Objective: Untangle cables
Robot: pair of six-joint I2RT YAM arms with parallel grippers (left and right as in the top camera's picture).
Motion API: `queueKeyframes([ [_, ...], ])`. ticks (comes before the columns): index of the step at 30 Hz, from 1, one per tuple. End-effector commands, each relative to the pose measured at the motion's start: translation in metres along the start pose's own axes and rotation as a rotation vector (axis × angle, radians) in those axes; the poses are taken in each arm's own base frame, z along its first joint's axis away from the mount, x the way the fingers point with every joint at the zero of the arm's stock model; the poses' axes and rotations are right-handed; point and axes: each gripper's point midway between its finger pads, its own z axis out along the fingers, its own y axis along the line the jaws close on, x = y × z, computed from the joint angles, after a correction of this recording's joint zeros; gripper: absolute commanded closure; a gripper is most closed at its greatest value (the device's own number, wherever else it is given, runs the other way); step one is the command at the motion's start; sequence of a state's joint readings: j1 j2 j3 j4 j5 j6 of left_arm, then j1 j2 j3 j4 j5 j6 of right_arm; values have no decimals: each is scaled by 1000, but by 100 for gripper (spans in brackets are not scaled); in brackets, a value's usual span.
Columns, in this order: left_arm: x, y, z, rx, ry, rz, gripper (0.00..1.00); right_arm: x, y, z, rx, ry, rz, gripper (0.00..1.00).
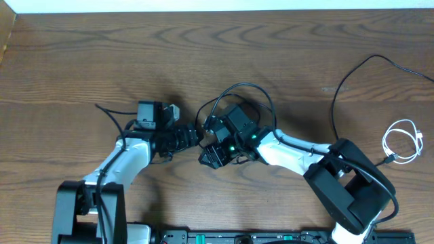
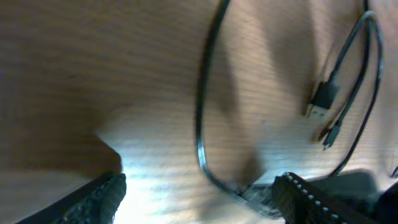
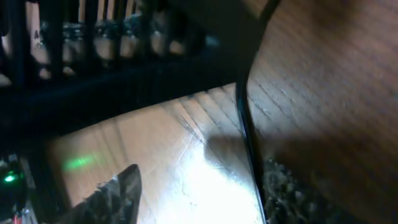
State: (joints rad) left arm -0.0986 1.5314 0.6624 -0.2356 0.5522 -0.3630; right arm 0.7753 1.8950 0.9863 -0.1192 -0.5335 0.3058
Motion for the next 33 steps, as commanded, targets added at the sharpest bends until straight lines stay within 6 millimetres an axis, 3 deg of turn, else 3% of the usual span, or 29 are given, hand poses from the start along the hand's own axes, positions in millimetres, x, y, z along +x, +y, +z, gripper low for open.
queueKeyframes([
  [1, 11, 1, 16, -29, 41, -54, 25, 5, -12, 3, 101, -1, -15, 49],
  [3, 16, 7, 24, -80, 51, -83, 38, 7, -22, 2, 160, 1, -7, 59],
  [7, 27, 11, 41, -117, 83, -117, 55, 13, -39, -3, 253, 18, 14, 65],
  [10, 31, 15, 48, -129, 102, -136, 70, 16, -44, -5, 268, 26, 27, 67],
  [14, 31, 34, 48, -225, 80, -195, 81, 16, -52, -9, 279, 29, 49, 64],
  [15, 31, 36, 47, -239, 73, -204, 93, 16, -55, -10, 282, 28, 56, 62],
  [21, 32, 36, 47, -235, 79, -212, 93, 15, -58, -13, 277, 30, 73, 52],
  [24, 26, 19, 42, -150, 91, -225, 93, 17, -54, -13, 244, 41, 78, 53],
  [29, -5, -14, 17, 35, 39, -274, 92, 11, -38, -14, 99, 39, 49, 54],
  [33, -30, -19, 1, 83, -52, -277, 93, 3, -34, -16, 50, 13, 46, 53],
])
